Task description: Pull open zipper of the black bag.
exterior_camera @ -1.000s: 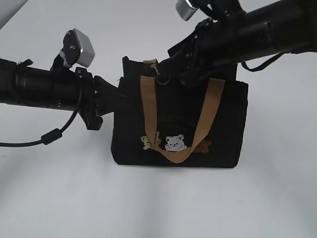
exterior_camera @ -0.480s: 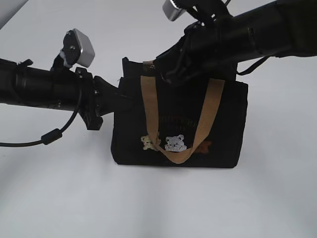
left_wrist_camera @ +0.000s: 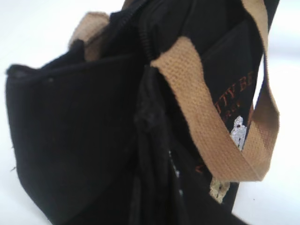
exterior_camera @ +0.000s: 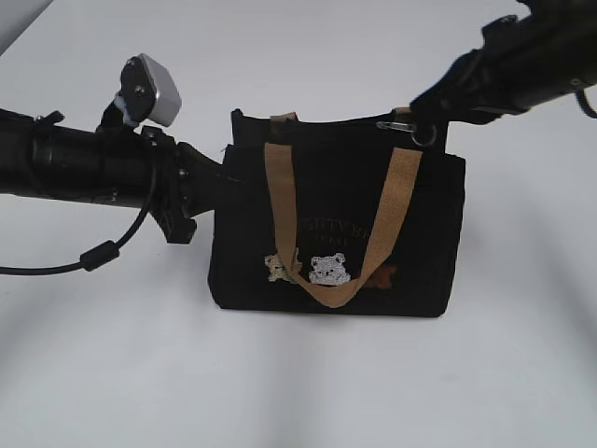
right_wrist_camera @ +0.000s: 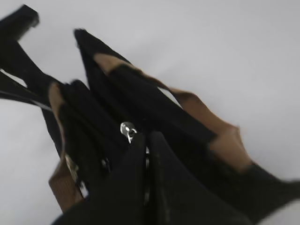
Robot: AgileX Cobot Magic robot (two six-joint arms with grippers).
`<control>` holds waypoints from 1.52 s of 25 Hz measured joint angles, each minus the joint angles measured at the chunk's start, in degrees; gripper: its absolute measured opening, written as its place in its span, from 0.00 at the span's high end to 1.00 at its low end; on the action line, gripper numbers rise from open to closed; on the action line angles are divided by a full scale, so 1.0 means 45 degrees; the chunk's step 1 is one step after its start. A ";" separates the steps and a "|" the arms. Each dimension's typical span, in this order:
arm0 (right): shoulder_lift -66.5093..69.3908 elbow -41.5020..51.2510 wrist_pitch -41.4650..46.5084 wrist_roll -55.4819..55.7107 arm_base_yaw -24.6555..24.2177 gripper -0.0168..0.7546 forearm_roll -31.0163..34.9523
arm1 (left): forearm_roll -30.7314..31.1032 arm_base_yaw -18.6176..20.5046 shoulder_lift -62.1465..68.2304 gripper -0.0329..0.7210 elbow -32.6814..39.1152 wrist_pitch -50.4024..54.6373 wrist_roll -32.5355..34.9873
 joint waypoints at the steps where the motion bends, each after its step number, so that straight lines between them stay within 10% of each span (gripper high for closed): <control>1: -0.0048 0.0000 0.0246 0.0701 -0.0308 0.98 -0.0576 | 0.0000 0.0000 0.0000 0.86 0.0000 -0.0006 0.0000; 9: -0.0112 -0.0009 0.1360 0.3273 -0.0933 0.97 -0.2211 | -0.0016 0.0000 0.0000 0.86 -0.0010 -0.0136 0.0000; 14: -0.0558 -0.0009 0.1530 0.4228 -0.0933 0.53 -0.2318 | -0.0035 0.0000 0.0000 0.61 -0.0038 -0.0559 -0.1173; 19: -0.2186 -0.0009 0.2725 0.5663 -0.0946 0.35 -0.3205 | 0.0647 0.0000 -0.0570 0.33 -0.0038 -0.1218 -0.6164; 27: -0.5408 0.1364 0.4814 1.0146 -0.0946 0.36 -0.7821 | 0.7053 0.0014 -0.4191 0.52 0.0383 -0.3685 -1.6347; 38: -1.3727 0.6065 0.6607 1.1060 -0.0946 0.37 -0.9431 | 1.3254 0.0014 -1.2439 0.57 0.2741 -0.2538 -2.3749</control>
